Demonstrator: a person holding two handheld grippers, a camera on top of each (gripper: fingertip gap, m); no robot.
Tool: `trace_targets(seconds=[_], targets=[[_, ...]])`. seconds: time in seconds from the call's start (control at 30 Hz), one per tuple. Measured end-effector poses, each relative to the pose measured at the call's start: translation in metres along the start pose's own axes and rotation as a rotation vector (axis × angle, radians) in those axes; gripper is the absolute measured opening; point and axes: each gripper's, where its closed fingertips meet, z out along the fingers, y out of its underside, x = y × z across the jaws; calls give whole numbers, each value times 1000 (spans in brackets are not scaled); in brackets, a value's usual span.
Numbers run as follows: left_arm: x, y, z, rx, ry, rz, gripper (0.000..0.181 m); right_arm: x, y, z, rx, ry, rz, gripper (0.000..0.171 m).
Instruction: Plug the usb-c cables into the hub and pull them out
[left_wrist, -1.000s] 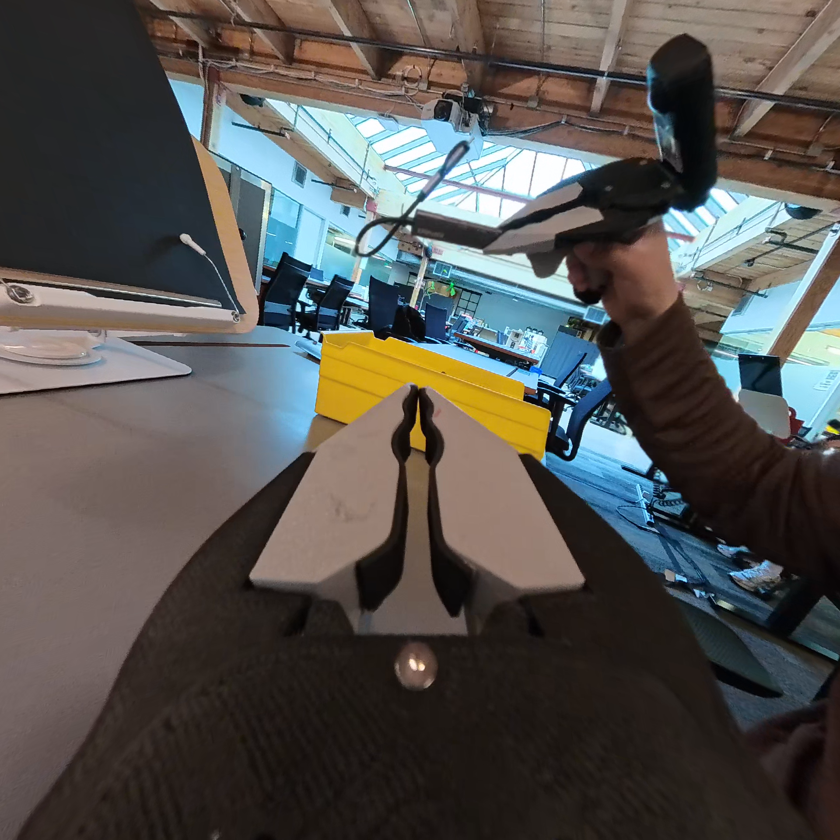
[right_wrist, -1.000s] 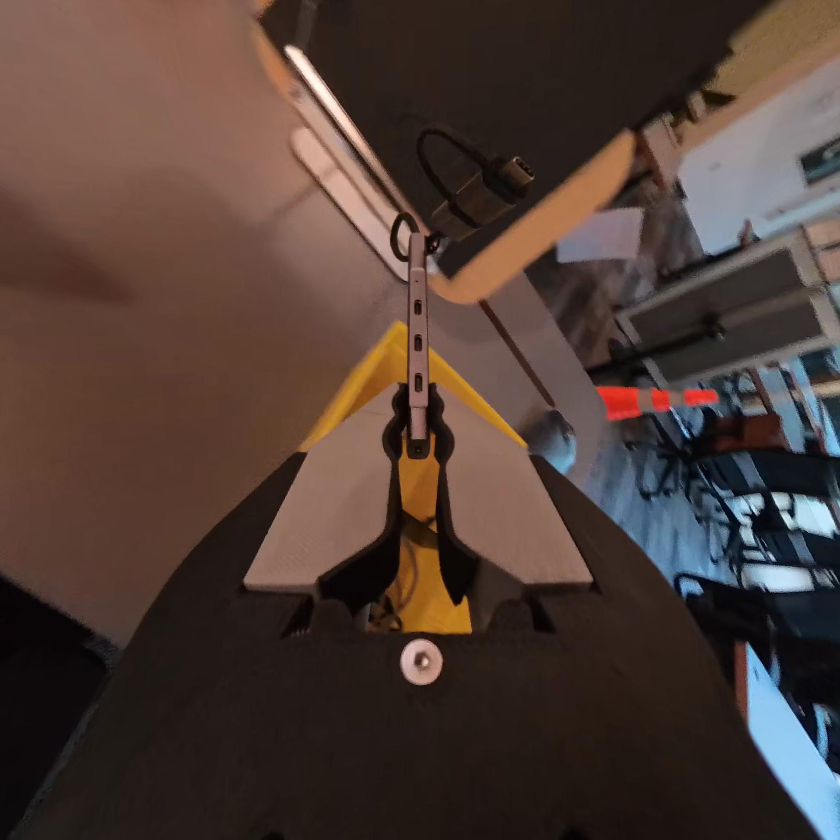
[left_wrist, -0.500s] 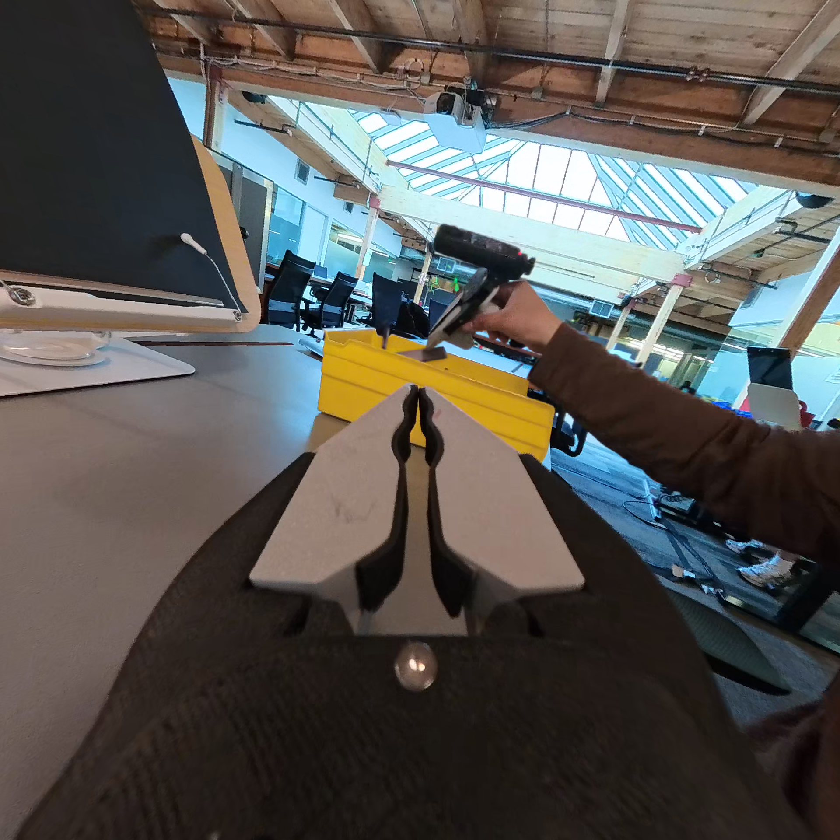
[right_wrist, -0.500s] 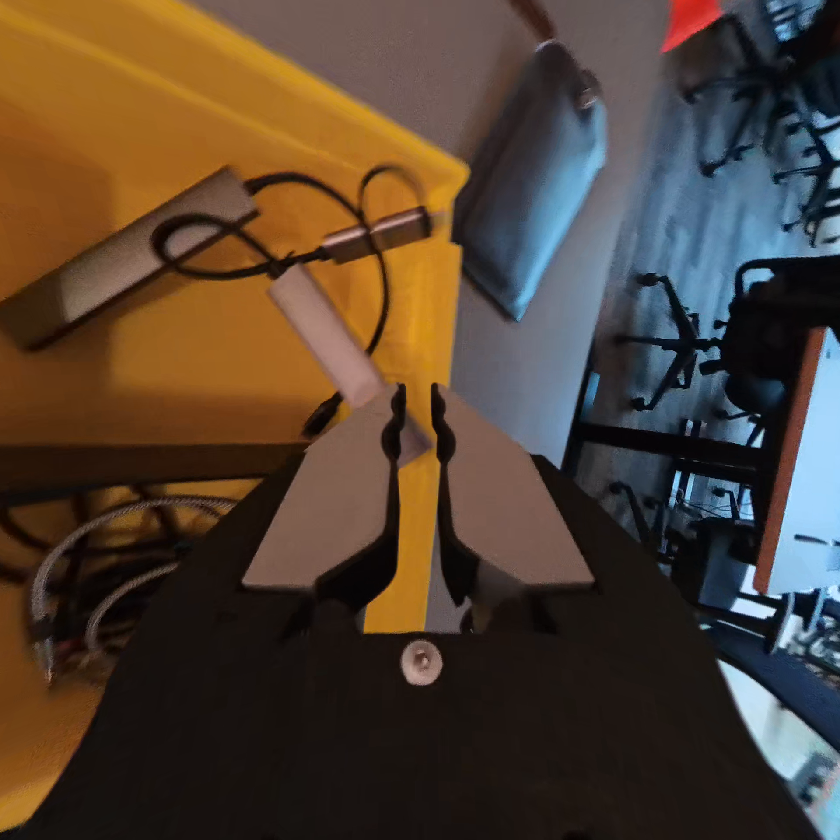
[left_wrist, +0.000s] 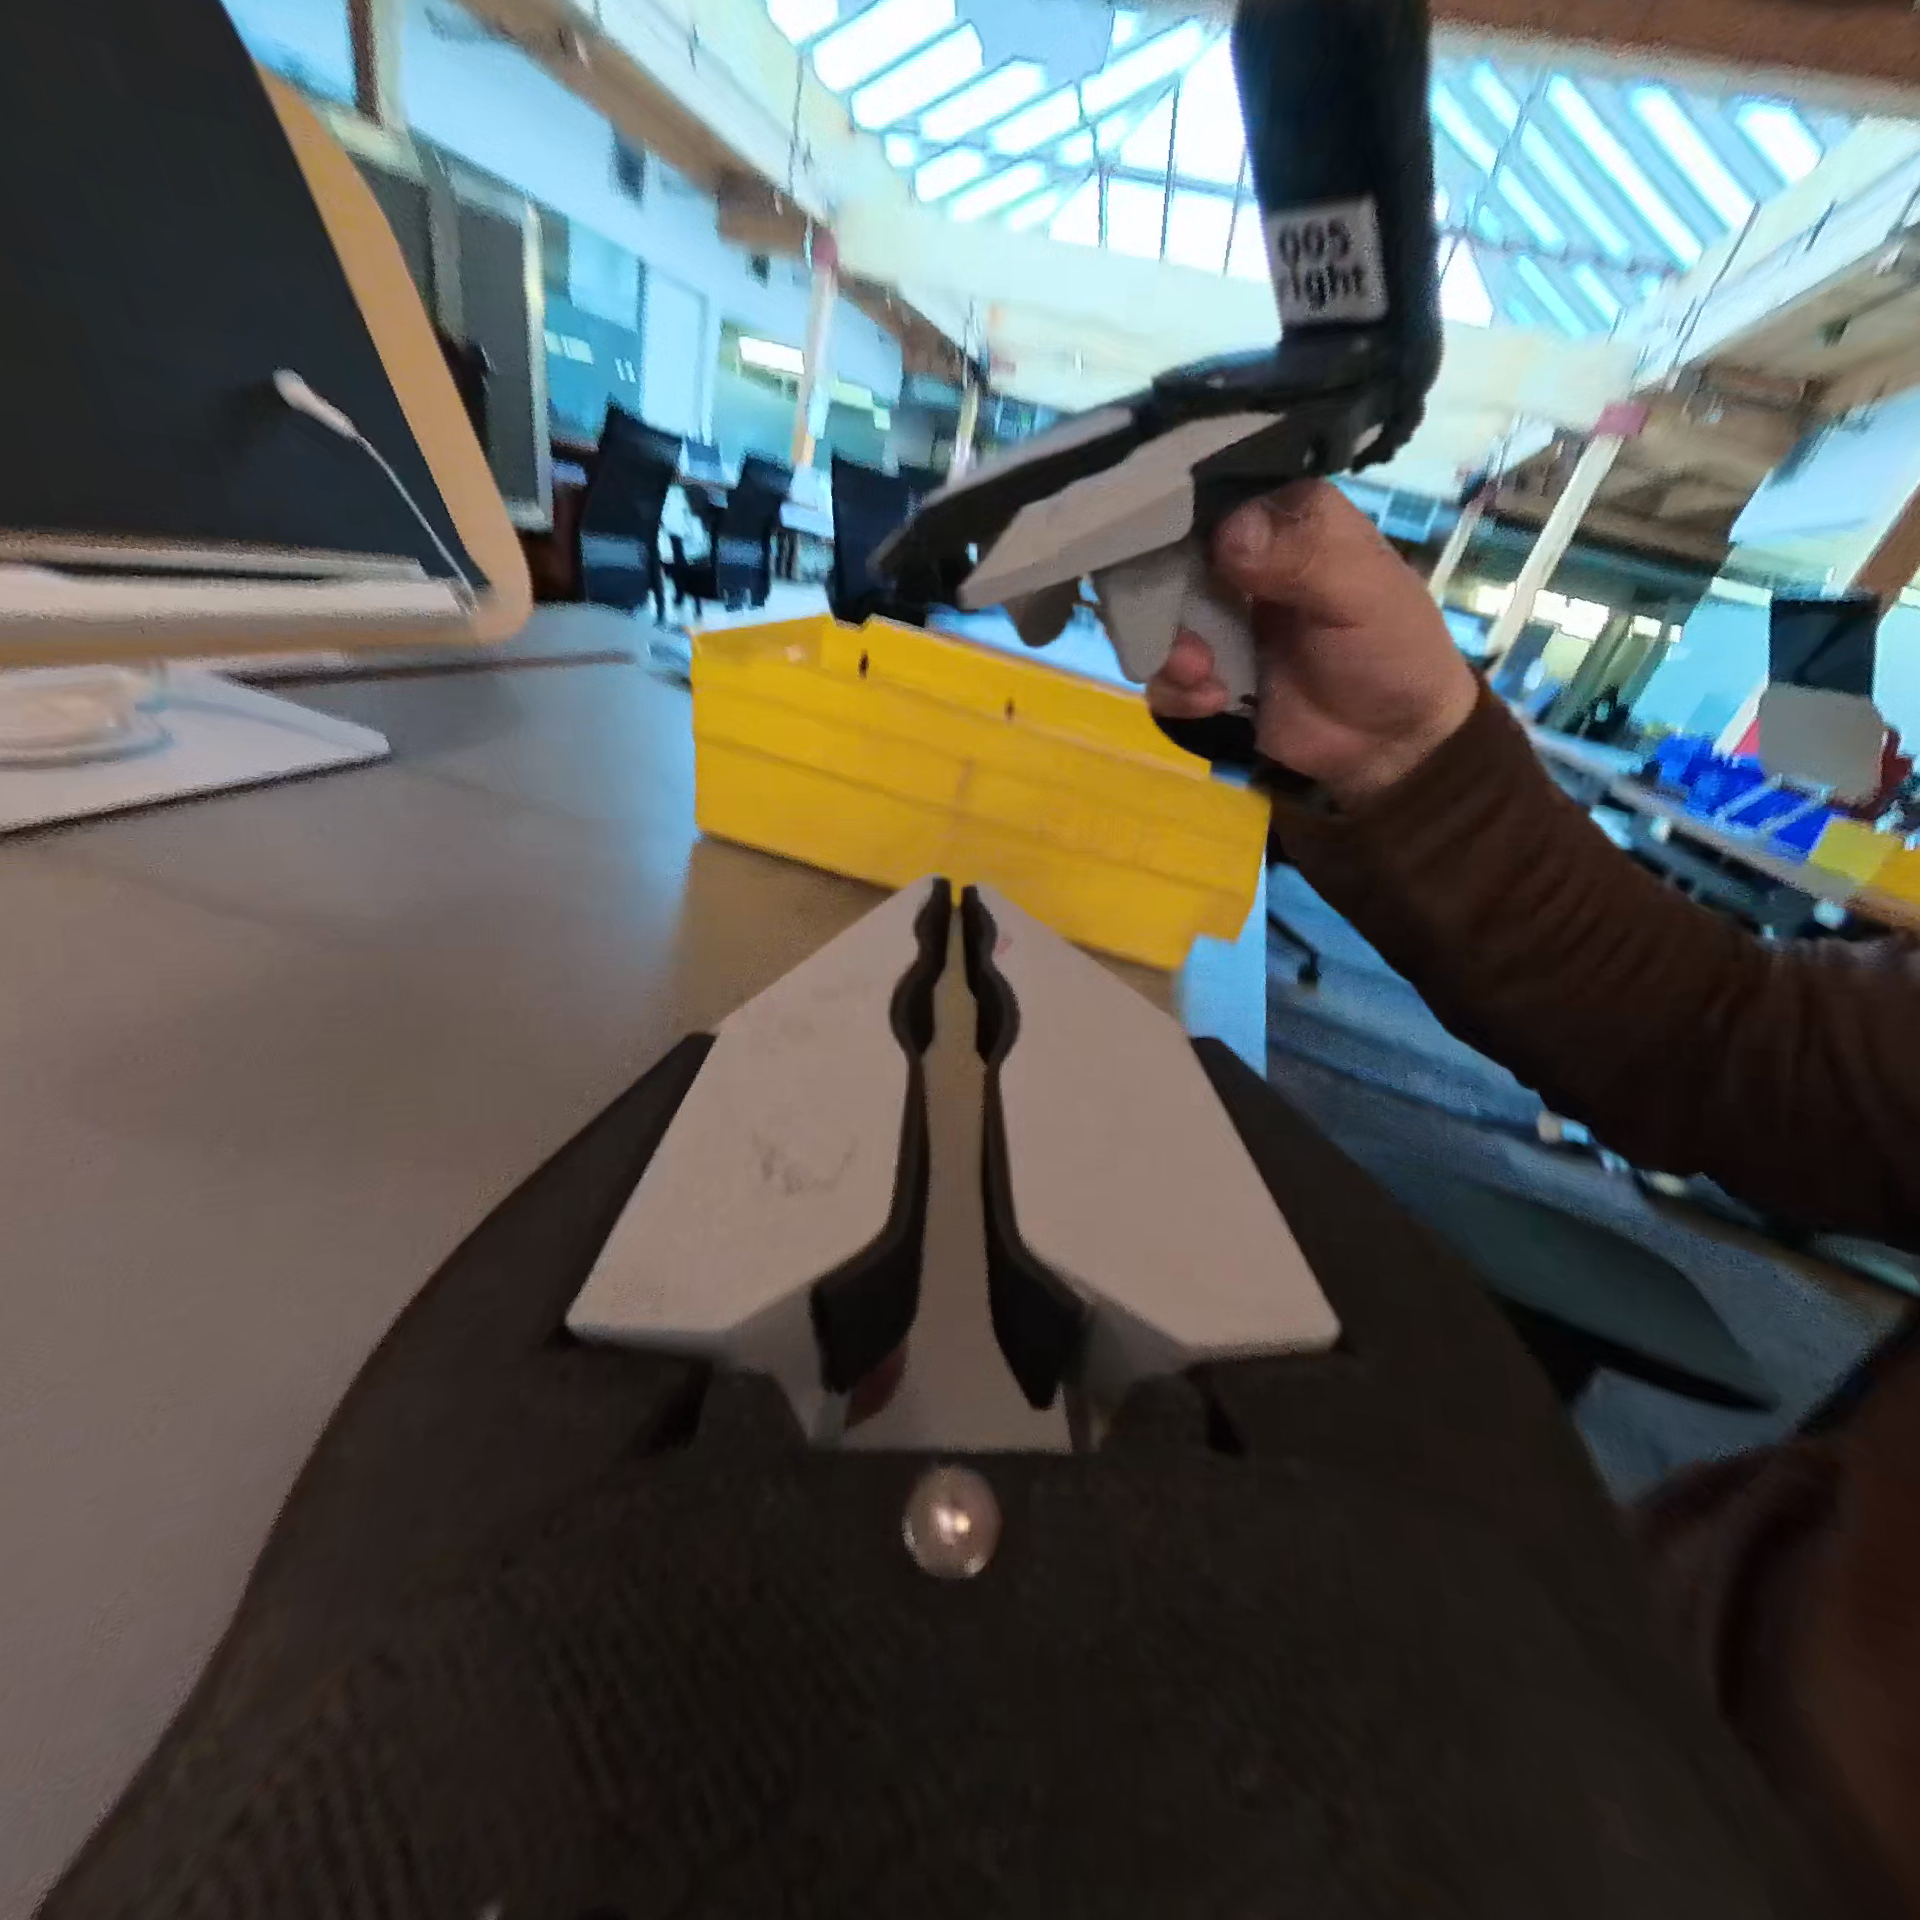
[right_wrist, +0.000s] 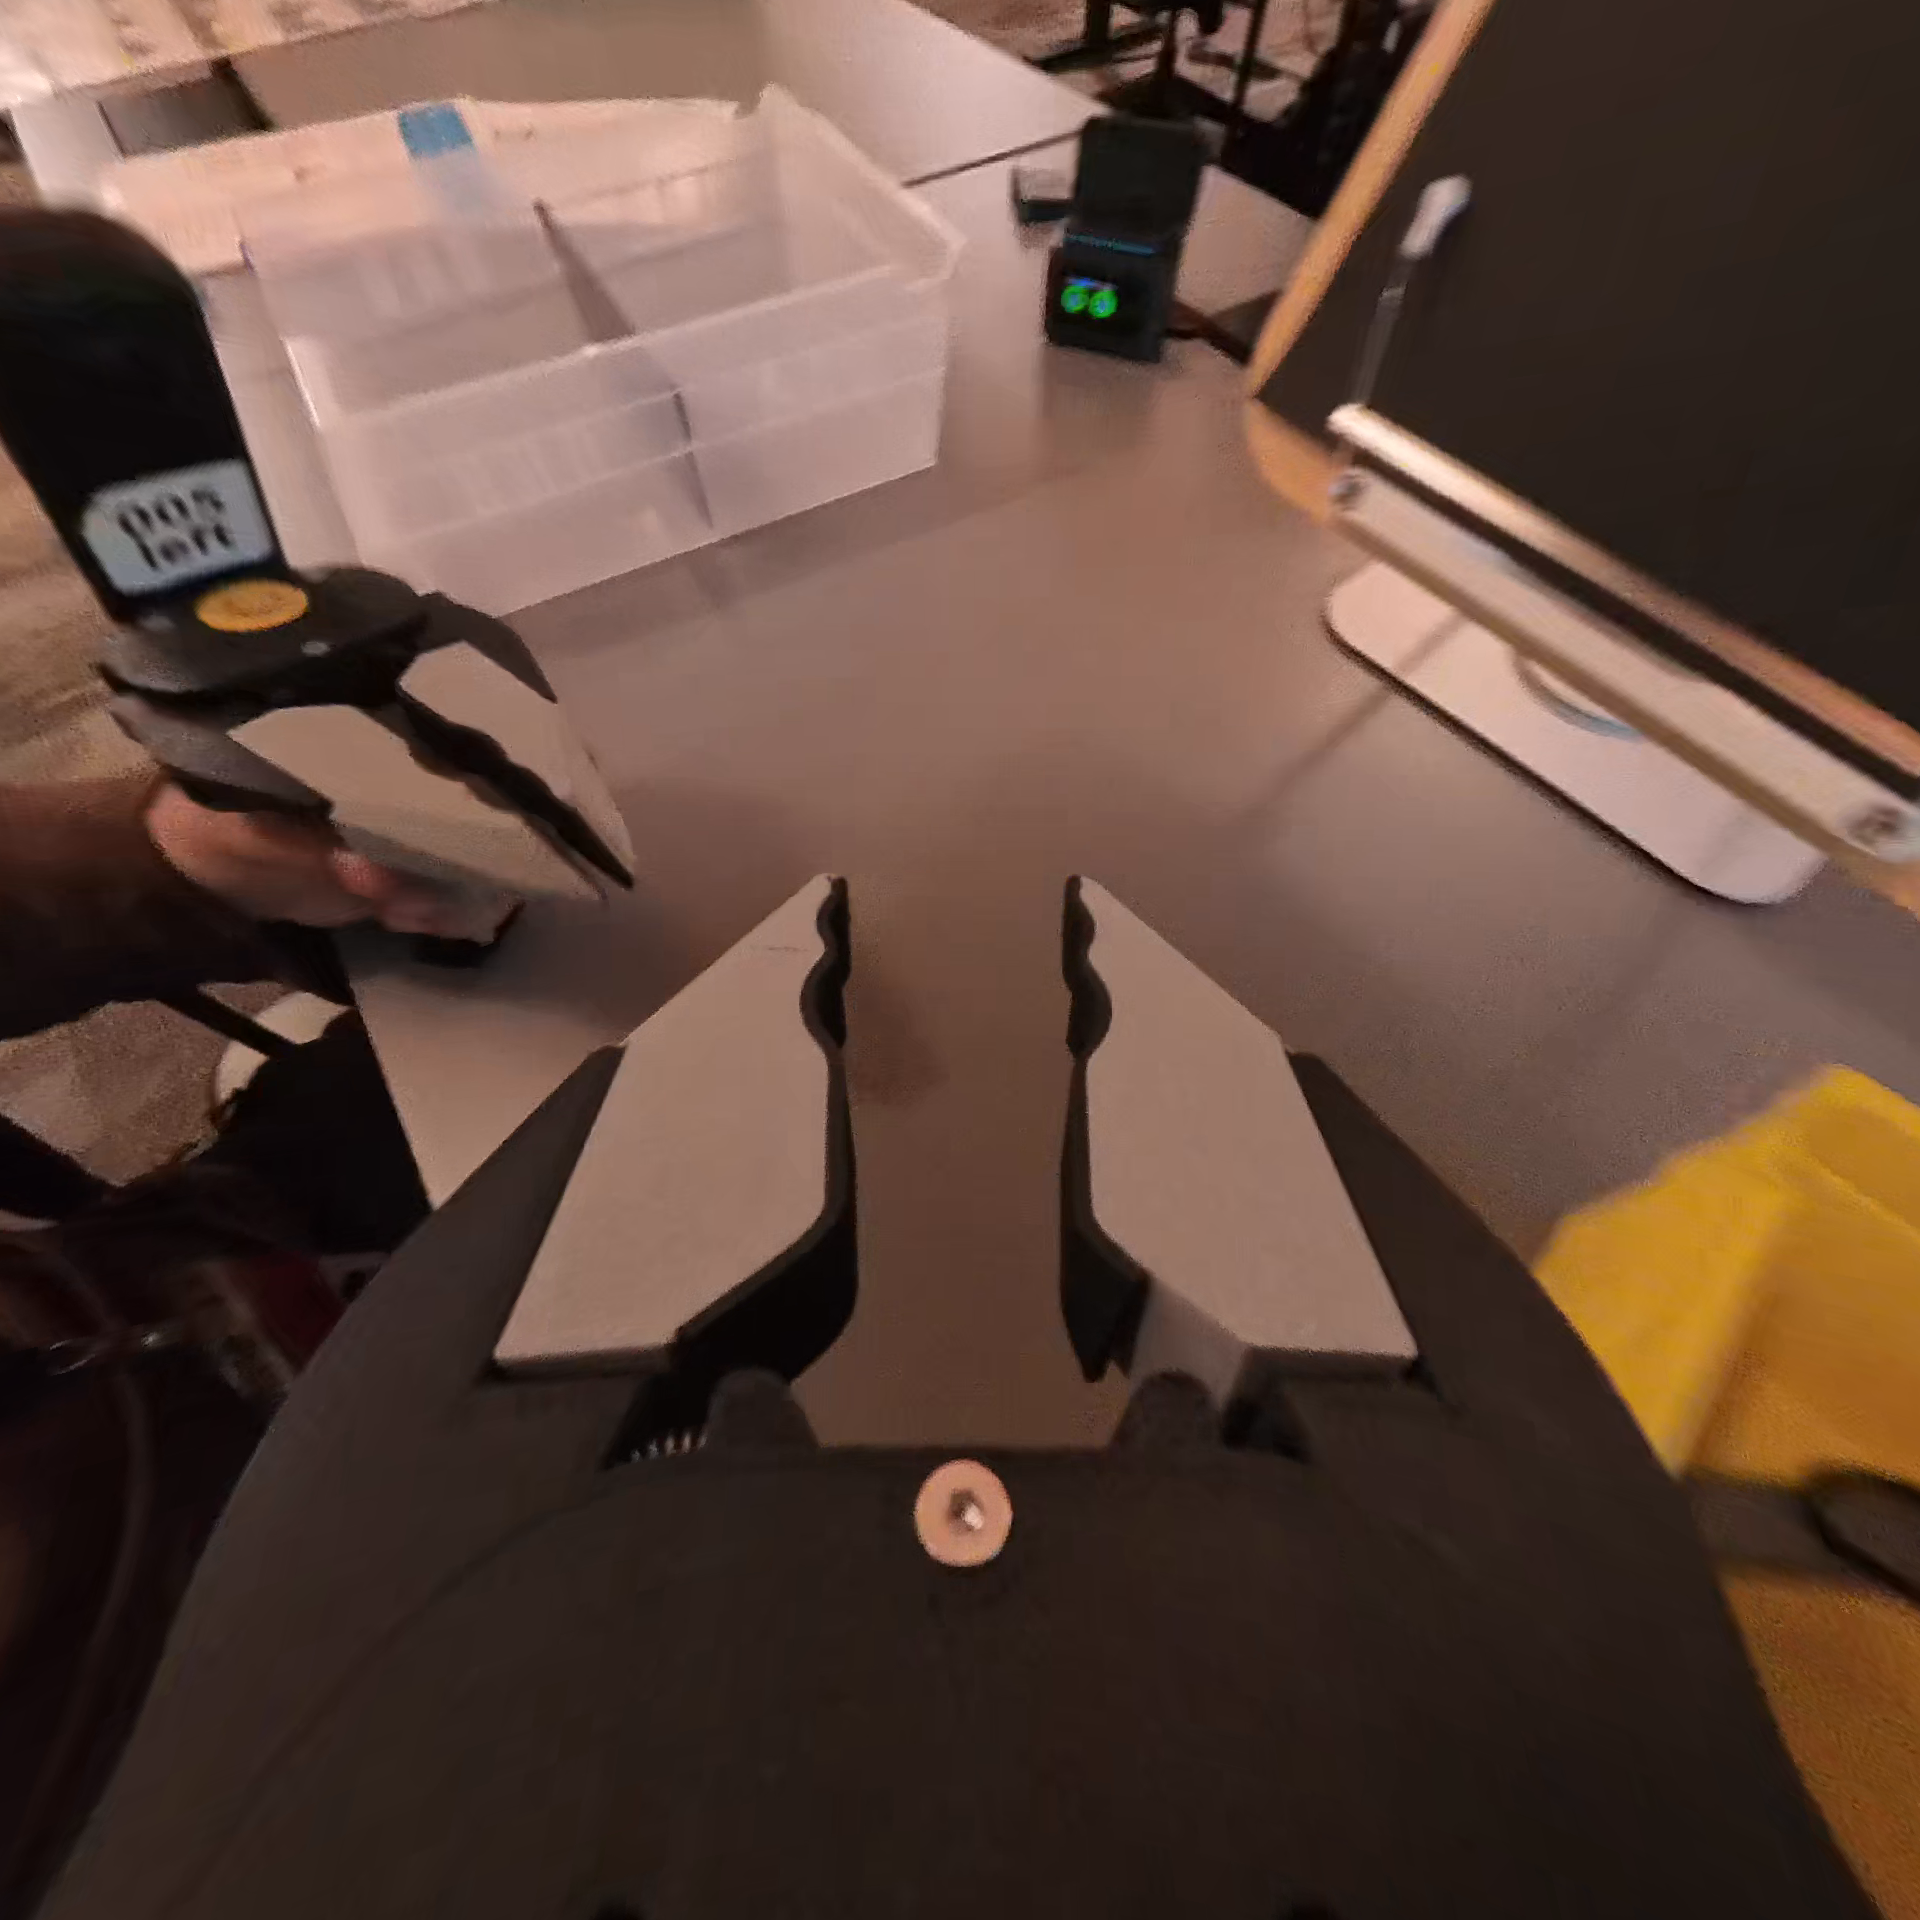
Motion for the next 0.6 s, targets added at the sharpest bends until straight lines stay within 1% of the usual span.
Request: trace_targets(seconds=[0.07,0.13,0.17,0.2,0.23,0.27,0.33,0.43,0.53,0.6], targets=[[4,13,2,-117,7,-8,9,-14,14,39,-27,21,-67,43],[1,14,-3,-208,-22,-53,27,-17,32,70,-77,59,-137,45],[3,8,-9,-241,-15,-90,37,-18,41,81,-108,65,-163,48],[7,1,-17,-278,19,-123,43,-18,50,89,-134,77,-189,48],[7,-8,-26,-309,19,-148,56,-15,57,94,-150,91,-215,48],[2,-20,-38,-326,-10,-148,64,-13,64,98,-160,100,-238,47],[-19,-51,-68,-305,-130,-70,65,-8,77,102,-174,109,-271,46],[-77,-103,-129,-274,-430,71,60,-5,94,100,-212,87,-283,46],[-147,-136,-187,-358,-674,93,65,-10,101,98,-216,24,-239,47],[-190,-142,-210,-453,-751,53,67,-9,104,97,-228,13,-218,49]])
